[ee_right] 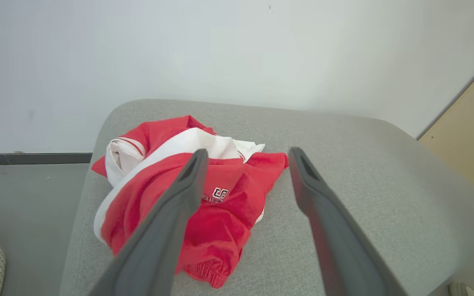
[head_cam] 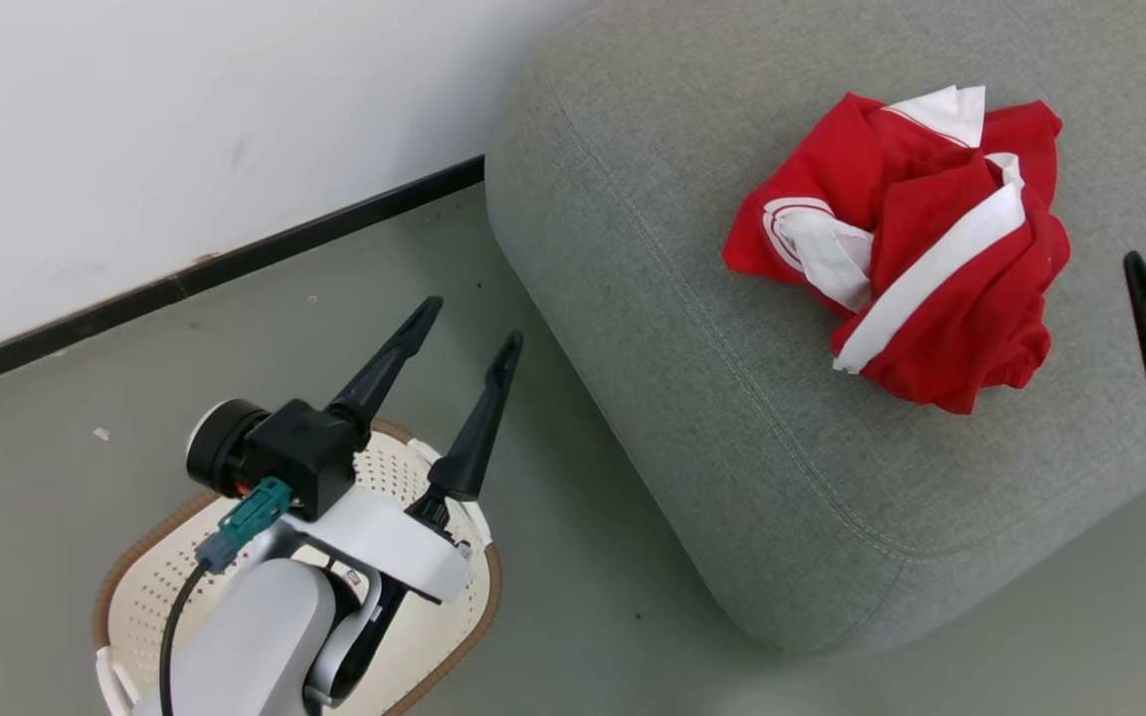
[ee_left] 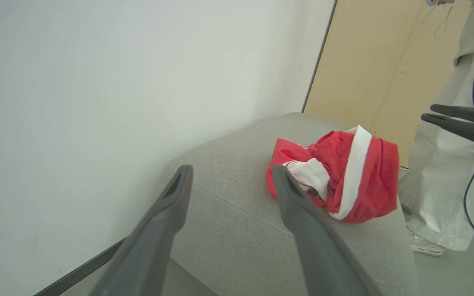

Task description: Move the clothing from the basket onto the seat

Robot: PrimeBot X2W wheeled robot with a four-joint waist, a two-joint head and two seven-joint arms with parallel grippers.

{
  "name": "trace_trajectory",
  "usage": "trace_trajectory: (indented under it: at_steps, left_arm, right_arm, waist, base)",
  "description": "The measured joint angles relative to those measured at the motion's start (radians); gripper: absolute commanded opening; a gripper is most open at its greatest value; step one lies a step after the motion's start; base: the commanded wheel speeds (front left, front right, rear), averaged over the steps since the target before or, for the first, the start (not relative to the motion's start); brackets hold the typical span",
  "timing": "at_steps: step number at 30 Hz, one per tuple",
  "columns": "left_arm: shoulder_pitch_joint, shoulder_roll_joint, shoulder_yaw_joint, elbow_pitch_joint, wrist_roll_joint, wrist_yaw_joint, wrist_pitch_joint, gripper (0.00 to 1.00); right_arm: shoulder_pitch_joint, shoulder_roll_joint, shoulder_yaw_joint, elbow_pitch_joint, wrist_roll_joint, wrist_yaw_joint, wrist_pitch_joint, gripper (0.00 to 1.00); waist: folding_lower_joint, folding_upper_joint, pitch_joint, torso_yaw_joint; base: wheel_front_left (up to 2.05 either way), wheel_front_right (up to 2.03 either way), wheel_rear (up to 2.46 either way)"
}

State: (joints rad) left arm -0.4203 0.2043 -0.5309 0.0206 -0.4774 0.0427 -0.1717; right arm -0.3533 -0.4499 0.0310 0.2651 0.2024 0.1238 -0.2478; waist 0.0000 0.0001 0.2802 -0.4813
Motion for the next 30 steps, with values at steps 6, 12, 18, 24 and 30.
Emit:
trace_trajectory:
  at_steps: [6, 12, 18, 24, 30]
  left_arm:
    - [0.047, 0.011, 0.050, 0.005, -0.015, 0.047, -0.025, 1.00]
    - [0.111, 0.026, 0.118, 0.012, -0.015, 0.105, -0.049, 1.00]
    - [0.173, 0.047, 0.172, 0.021, -0.005, 0.165, -0.060, 1.00]
    - [0.231, 0.052, 0.225, 0.026, -0.005, 0.212, -0.069, 1.00]
    - [0.292, 0.041, 0.274, 0.026, -0.007, 0.247, -0.078, 1.00]
  right_arm:
    - [-0.012, 0.054, 0.045, -0.046, -0.021, 0.000, 0.000, 1.00]
    - [-0.044, 0.132, 0.055, -0.079, -0.052, 0.000, -0.003, 1.00]
    - [-0.041, 0.219, 0.056, -0.094, -0.084, 0.000, -0.005, 1.00]
    - [-0.011, 0.281, 0.054, -0.095, -0.104, 0.000, -0.007, 1.00]
    - [0.048, 0.328, 0.047, -0.093, -0.133, 0.000, -0.007, 1.00]
  waist:
    - [0.0000, -0.0001, -0.022, 0.039]
    - [0.0000, 0.0000, -0.041, 0.088]
    - [0.0000, 0.0000, -0.061, 0.143]
    - [0.0000, 0.0000, -0.080, 0.190]
    - [0.0000, 0.0000, -0.106, 0.246]
  base:
    - [0.00, 0.00, 0.00]
    - [0.00, 0.00, 0.00]
    - [0.00, 0.00, 0.00]
    - [0.00, 0.00, 0.00]
    - [0.00, 0.00, 0.00]
